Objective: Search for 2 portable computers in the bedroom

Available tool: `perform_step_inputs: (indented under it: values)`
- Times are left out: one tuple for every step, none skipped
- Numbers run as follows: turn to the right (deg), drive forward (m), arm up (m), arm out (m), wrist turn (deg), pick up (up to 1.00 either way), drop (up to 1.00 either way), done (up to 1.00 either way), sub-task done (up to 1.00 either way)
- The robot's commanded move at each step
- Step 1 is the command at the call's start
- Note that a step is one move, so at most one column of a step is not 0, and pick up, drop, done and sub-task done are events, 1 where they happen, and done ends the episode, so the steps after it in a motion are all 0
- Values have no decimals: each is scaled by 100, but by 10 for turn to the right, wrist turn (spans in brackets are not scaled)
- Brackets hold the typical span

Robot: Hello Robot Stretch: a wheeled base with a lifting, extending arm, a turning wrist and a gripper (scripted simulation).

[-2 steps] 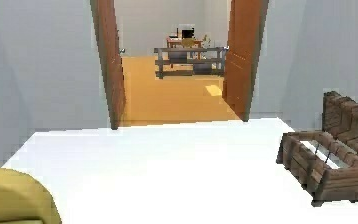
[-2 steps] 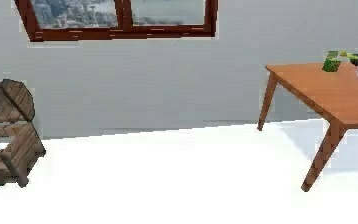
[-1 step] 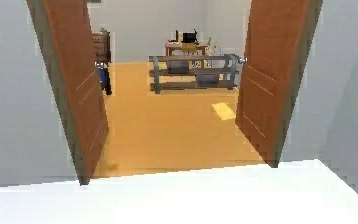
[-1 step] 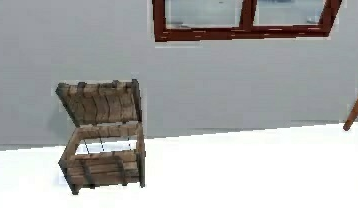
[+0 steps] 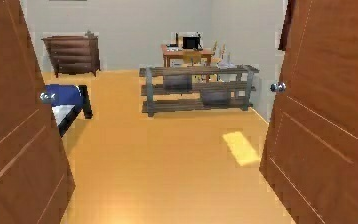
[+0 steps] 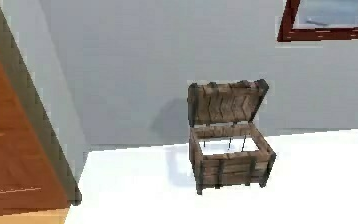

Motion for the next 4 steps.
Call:
perform_step_inputs:
  values:
    - [0,100,0,0,0,0,0,0,0]
    - [-60,0,0,0,0,0,0,0,0]
    - [0,55,0,0,0,0,0,0,0]
    - [-300,0,0,0,0,0,0,0,0]
